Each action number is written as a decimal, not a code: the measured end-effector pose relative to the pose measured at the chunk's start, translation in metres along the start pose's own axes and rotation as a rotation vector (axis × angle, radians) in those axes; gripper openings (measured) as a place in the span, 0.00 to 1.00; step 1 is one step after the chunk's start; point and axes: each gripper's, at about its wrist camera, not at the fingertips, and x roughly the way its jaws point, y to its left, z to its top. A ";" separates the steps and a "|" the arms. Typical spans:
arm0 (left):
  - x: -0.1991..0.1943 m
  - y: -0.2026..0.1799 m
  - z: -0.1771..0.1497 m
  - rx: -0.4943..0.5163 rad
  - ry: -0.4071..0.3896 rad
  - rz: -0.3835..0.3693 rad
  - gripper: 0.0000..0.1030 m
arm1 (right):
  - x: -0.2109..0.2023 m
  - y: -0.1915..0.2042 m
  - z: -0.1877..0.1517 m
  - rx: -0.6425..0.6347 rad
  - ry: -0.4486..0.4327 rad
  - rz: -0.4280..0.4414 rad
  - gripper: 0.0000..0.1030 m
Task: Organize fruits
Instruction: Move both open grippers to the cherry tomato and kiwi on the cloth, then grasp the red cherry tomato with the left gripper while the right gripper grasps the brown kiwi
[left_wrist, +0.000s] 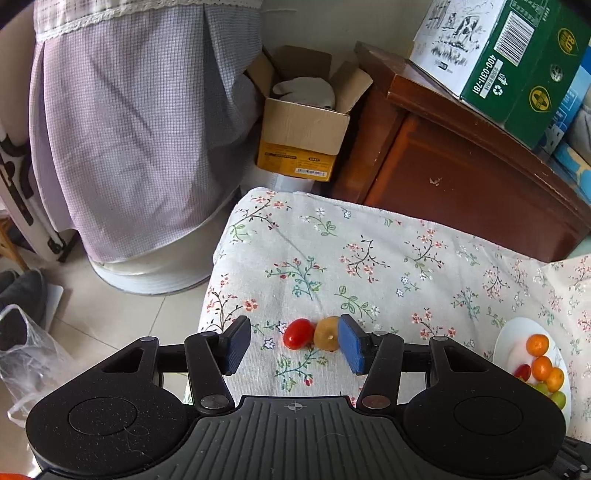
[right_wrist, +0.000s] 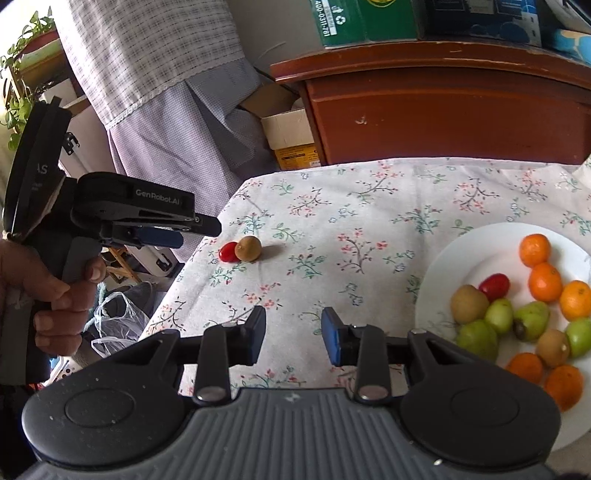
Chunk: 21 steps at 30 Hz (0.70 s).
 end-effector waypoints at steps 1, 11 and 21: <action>0.001 0.002 0.000 -0.007 -0.001 0.004 0.47 | 0.008 0.002 0.002 0.012 0.002 0.007 0.33; 0.014 0.024 0.000 -0.051 0.025 0.067 0.47 | 0.067 0.017 0.019 0.039 0.002 0.021 0.33; 0.010 0.037 0.000 -0.055 0.010 0.134 0.47 | 0.101 0.036 0.025 -0.044 -0.012 0.014 0.34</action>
